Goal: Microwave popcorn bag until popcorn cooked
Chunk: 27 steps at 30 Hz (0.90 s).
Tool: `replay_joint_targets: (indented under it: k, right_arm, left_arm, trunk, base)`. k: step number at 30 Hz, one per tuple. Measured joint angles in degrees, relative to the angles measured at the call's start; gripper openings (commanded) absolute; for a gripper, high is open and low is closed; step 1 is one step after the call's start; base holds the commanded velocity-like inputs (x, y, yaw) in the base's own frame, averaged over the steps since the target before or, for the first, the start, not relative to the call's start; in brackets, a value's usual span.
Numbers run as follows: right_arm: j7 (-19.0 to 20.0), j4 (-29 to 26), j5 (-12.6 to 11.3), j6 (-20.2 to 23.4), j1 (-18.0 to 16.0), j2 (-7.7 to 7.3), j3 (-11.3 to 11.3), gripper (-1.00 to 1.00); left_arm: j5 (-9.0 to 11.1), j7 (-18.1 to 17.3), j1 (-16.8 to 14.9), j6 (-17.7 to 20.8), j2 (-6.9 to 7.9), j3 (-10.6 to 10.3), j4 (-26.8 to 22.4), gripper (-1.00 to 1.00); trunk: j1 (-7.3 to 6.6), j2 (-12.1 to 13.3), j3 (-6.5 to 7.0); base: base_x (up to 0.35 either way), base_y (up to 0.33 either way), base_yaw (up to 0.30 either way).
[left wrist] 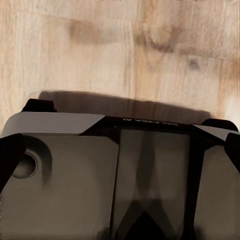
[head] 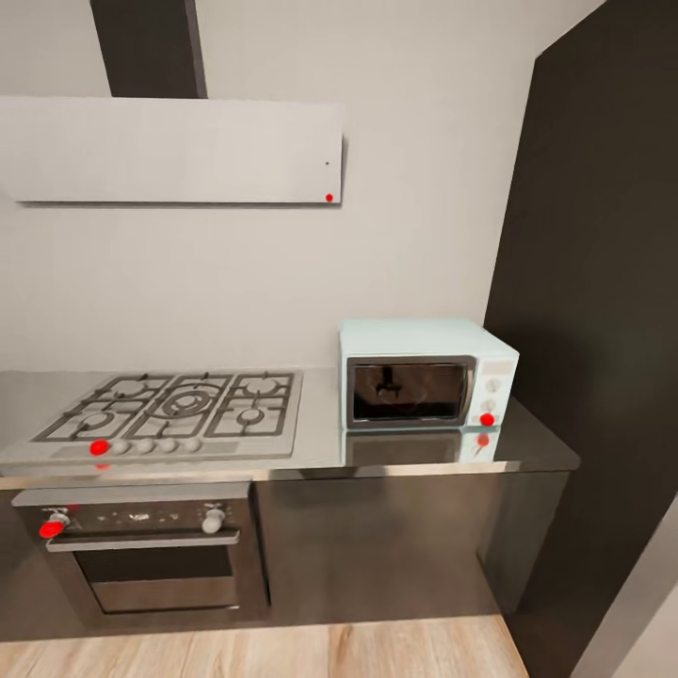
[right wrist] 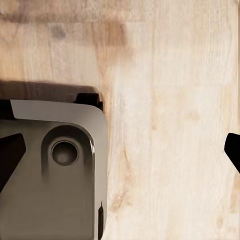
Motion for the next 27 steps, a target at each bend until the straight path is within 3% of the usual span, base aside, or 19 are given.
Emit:
replay_joint_targets:
  k: [19, 27]
  right_arm:
    - [0.0, 0.03, 0.0, 0.03, 0.0, -0.03, 0.0, 1.0]
    - [0.01, -0.01, 0.02, 0.04, 0.0, -0.01, 0.0, 1.0]
  left_arm:
    - [0.08, 0.0, 0.0, 0.02, 0.11, 0.08, -0.01, 1.0]
    - [0.09, 0.0, 0.0, 0.02, 0.11, 0.08, 0.01, 1.0]
  trunk:
    - [0.0, -0.01, 0.0]
    - [0.02, 0.0, 0.0]
  base:
    - [0.226, -0.196, 0.0]
    - [0.062, -0.088, 0.0]
